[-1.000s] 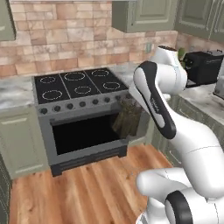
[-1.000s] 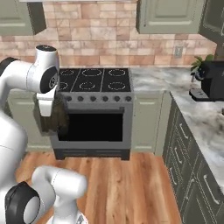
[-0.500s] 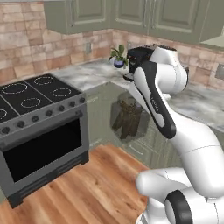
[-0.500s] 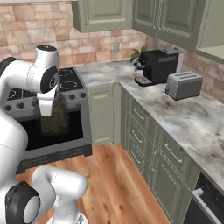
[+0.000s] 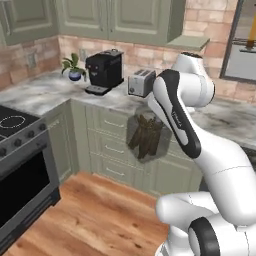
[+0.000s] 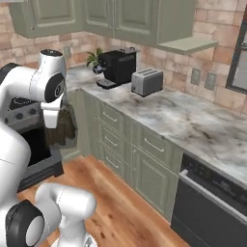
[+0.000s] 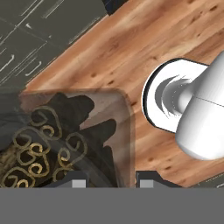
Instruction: Pick the jar and jar from the dining table and place them in the open cabinet. Close the cabinet after placing the objects.
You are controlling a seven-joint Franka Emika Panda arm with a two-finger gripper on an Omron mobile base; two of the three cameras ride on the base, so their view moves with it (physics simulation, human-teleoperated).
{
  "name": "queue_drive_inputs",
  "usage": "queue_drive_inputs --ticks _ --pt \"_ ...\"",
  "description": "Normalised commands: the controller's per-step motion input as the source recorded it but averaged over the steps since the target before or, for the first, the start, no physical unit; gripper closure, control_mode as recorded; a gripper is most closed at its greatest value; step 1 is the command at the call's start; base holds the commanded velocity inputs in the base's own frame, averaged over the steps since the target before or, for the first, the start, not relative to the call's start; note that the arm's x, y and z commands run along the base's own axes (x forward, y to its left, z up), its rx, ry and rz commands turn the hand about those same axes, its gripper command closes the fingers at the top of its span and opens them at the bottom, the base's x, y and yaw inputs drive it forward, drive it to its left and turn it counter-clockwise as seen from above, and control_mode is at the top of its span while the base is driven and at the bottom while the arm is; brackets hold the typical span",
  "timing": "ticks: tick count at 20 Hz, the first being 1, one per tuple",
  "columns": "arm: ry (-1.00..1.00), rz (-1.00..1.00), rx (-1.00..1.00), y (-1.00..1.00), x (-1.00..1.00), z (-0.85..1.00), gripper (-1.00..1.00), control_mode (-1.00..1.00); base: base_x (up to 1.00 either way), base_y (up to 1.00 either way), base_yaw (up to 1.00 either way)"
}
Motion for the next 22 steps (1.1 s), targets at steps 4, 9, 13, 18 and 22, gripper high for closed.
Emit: queue_drive_inputs --ticks 4,9,13,18,22 --pt "0.0 0.0 0.0 0.0 0.0 0.0 1.0 1.0 -0.17 0.28 -0.58" --pt "0.0 0.0 0.0 0.0 0.0 0.0 1.0 1.0 -0.09 0.11 -0.58" --pt "0.0 0.0 0.0 0.0 0.0 0.0 1.0 1.0 -0.05 0.0 -0.6" --pt "0.0 0.0 0.0 0.0 0.0 0.0 1.0 1.0 -0.03 0.0 -0.6" --pt "0.0 0.0 0.0 0.0 0.0 0.0 1.0 1.0 -0.01 0.02 -0.6"
